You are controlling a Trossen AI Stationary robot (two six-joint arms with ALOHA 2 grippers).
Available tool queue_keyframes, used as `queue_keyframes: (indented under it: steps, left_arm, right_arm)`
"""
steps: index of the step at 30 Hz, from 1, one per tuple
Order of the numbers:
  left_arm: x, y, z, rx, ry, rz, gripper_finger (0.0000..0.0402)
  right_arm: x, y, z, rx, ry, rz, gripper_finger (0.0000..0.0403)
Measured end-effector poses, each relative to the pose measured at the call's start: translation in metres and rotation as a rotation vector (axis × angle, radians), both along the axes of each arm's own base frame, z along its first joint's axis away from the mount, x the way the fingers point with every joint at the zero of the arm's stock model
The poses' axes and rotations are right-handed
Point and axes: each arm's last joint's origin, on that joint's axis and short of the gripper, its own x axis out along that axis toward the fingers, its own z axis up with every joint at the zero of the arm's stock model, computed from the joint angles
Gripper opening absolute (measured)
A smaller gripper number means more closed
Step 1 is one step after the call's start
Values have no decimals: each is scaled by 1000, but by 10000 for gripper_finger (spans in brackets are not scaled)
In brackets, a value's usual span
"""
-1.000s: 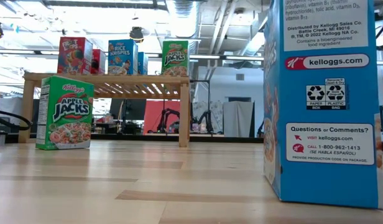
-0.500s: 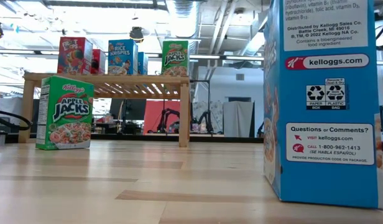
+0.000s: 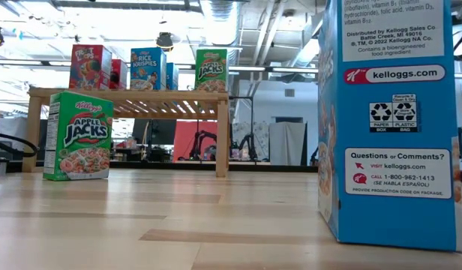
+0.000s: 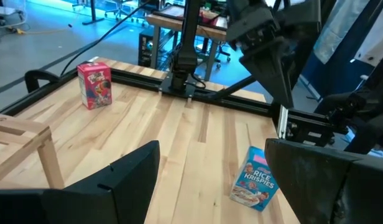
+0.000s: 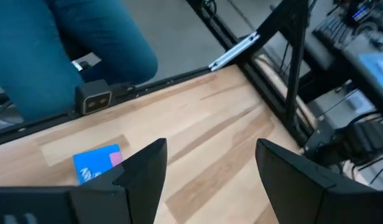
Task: Stack cereal on shelf
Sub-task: Put the blue cereal box on the shelf aligned with the blue cereal boxes
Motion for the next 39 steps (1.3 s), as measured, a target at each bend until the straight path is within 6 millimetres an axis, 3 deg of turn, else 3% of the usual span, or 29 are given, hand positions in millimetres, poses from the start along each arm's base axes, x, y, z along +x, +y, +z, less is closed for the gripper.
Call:
queue_keyframes:
  steps: [4,10,15,22,39]
  left_arm:
    - [0,0,0,18,2,-2,281]
    - [0,0,0,45,5,-5,281]
    - [0,1,0,86,8,20,281]
    - [-2,6,-2,143,25,207,281]
    - [-3,8,-8,153,72,228,281]
  right_arm:
    - [0,-7,10,-10,38,-11,270]
    - [-2,-9,8,-25,96,-4,270]
    - [6,-2,-17,-53,206,13,270]
    - [19,16,-40,-78,295,30,270]
    - [19,21,-28,-94,269,60,270]
